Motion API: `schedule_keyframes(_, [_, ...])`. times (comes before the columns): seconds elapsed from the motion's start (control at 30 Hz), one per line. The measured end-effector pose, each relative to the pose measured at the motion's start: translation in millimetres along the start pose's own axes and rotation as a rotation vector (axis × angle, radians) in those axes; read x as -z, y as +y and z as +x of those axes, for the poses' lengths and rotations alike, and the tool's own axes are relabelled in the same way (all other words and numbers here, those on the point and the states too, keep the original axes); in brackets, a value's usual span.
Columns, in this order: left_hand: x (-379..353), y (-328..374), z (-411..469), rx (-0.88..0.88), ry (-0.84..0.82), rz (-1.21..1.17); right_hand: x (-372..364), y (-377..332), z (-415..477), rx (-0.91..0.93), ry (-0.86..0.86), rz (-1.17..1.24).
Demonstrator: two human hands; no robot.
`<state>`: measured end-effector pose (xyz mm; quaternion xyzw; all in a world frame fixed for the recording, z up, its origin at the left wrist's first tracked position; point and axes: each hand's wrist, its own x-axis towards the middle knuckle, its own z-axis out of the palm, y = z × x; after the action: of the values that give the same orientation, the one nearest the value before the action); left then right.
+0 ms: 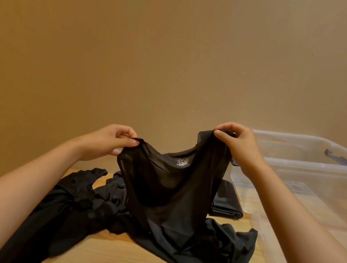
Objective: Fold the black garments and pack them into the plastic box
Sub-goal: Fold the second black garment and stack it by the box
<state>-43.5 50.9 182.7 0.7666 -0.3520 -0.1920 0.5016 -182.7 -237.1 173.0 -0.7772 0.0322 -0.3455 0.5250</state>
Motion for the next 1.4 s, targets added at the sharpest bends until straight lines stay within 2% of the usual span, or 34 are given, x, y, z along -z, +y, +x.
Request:
schedule_keyframes(0.17, [5, 3, 2, -0.031, 0.094, 0.075, 7, -1, 3, 0.014, 0.067, 0.018])
schedule_keyframes(0.33, [15, 15, 1, -0.076, 0.176, 0.020, 17, -5, 7, 0.030, 0.142, 0.046])
schedule_keyframes(0.57, [33, 38, -4, -0.059, 0.097, 0.110, 27, -18, 13, 0.110, 0.223, 0.064])
schedule_keyframes(0.77, [40, 49, -7, -0.022, 0.038, 0.294, 30, -19, 16, 0.105, 0.271, 0.084])
schedule_keyframes(1.07, [29, 37, 2, -0.147, 0.183, 0.627, 34, -15, 15, 0.092, 0.288, 0.084])
schedule_keyframes(1.17, [24, 34, 5, -0.189, 0.241, 0.606, 34, -16, 15, 0.092, 0.287, 0.088])
schedule_keyframes(1.4, [23, 40, 5, -0.162, 0.178, 0.428, 33, -14, 16, 0.071, 0.247, 0.081])
